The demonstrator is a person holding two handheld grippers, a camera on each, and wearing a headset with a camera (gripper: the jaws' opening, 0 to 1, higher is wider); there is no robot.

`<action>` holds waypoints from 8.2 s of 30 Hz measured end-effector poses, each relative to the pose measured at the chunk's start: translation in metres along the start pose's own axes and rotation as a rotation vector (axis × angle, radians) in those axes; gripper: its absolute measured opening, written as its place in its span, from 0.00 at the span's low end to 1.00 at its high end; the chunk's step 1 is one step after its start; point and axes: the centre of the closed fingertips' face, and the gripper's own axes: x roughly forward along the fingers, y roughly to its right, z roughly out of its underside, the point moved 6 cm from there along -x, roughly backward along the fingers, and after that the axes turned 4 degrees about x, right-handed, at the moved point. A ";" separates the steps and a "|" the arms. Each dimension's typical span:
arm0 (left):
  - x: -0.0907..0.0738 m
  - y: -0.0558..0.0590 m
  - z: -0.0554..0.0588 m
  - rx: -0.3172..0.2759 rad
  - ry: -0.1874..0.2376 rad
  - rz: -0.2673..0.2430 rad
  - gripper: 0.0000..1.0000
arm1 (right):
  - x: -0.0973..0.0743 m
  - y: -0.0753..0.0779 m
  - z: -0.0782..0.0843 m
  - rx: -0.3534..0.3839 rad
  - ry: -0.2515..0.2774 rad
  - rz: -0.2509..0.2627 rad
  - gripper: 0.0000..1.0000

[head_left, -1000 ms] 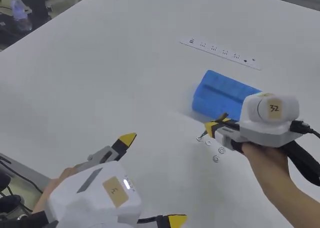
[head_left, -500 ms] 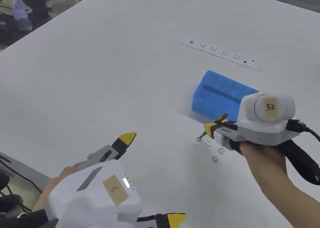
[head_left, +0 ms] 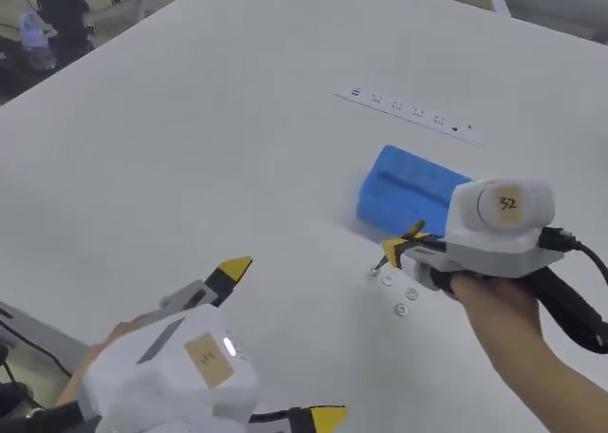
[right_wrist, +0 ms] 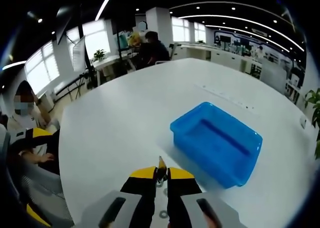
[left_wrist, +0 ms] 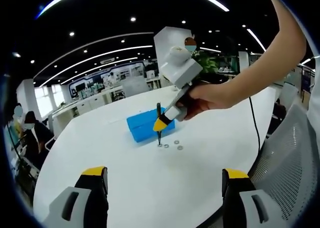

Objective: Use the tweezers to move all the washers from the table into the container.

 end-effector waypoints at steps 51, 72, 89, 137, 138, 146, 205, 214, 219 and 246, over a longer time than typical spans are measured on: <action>-0.006 -0.003 -0.028 -0.123 0.154 -0.053 0.99 | 0.045 0.049 -0.058 0.005 0.071 0.123 0.04; 0.002 0.003 -0.021 -0.085 0.103 -0.025 0.99 | 0.061 0.063 -0.041 0.015 0.034 0.127 0.04; 0.002 0.006 -0.018 -0.069 0.085 -0.021 0.99 | 0.020 0.047 -0.055 0.103 0.094 0.132 0.05; 0.002 0.005 -0.013 -0.037 0.054 -0.042 0.99 | -0.015 0.016 0.018 0.139 0.054 0.033 0.05; 0.002 0.005 -0.013 -0.036 0.054 -0.043 0.99 | -0.015 0.016 0.020 0.140 0.050 0.031 0.05; 0.002 0.005 -0.012 -0.032 0.052 -0.044 0.99 | -0.011 0.012 0.019 0.142 0.050 0.027 0.05; 0.006 0.001 -0.002 -0.098 -0.042 -0.015 0.86 | -0.017 -0.020 0.104 0.044 -0.093 0.036 0.16; 0.004 0.005 -0.012 -0.136 -0.037 0.063 0.85 | -0.008 -0.018 0.099 -0.077 -0.115 0.078 0.06; 0.013 0.008 -0.019 -0.089 -0.063 0.106 0.82 | -0.004 -0.020 0.096 -0.083 -0.109 0.068 0.03; 0.081 0.021 -0.012 0.226 -0.100 0.380 0.52 | -0.080 -0.041 0.077 0.196 -0.275 -0.254 0.00</action>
